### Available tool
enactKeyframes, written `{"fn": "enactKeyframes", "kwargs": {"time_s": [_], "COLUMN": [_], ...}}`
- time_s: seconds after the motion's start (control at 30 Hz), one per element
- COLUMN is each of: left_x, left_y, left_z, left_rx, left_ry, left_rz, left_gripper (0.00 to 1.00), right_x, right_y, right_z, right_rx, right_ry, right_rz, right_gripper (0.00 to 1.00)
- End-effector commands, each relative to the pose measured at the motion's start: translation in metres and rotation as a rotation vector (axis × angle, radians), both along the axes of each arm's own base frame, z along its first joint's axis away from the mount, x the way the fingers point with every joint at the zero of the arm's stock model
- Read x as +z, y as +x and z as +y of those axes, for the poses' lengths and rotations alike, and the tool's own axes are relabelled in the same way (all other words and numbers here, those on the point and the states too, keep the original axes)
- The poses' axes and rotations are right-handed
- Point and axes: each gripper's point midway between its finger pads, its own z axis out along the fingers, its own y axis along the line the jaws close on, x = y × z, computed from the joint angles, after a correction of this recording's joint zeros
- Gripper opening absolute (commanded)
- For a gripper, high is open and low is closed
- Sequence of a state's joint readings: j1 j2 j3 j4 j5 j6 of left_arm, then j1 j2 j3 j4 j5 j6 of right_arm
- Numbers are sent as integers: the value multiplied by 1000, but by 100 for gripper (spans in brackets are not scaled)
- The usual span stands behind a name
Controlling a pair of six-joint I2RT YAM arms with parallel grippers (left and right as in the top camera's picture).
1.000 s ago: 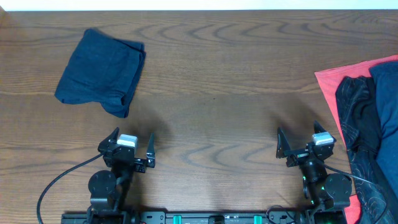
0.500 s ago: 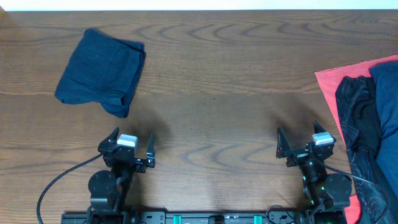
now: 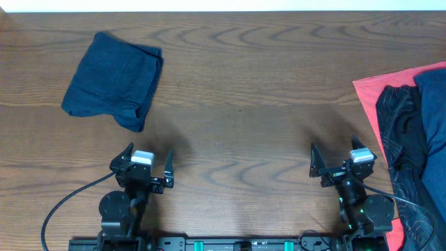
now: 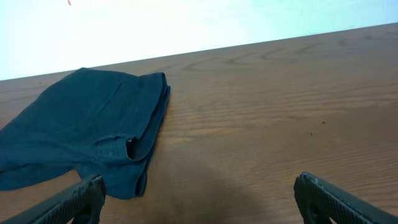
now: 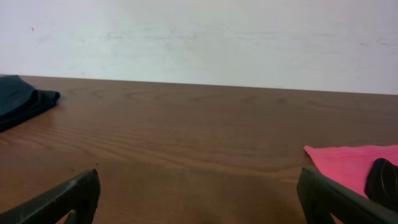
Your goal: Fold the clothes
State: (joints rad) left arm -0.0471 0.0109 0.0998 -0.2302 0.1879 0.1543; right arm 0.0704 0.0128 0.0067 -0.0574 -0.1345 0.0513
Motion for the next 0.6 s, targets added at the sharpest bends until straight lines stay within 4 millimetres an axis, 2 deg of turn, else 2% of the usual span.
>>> {"fn": "enactKeyframes", "kwargs": {"time_s": [0.0,0.33,0.57], "left_x": [-11,-11,-11], "left_y": [0,0,-2], "left_z": [-3,-3,-12], "left_rx": [-7,36,-12], "left_ry": [-28,-217,-242], "left_rz": [27,63,72], "left_gripper": [98,98,98], "right_x": [-1,-1,-1], "right_y": [0,0,0], "right_z": [-2,-2,0], "right_rx": [-8,-8,3], "right_ry": [0,0,12], "right_rz": [1,1,4], "right_gripper": [99,99,99]}}
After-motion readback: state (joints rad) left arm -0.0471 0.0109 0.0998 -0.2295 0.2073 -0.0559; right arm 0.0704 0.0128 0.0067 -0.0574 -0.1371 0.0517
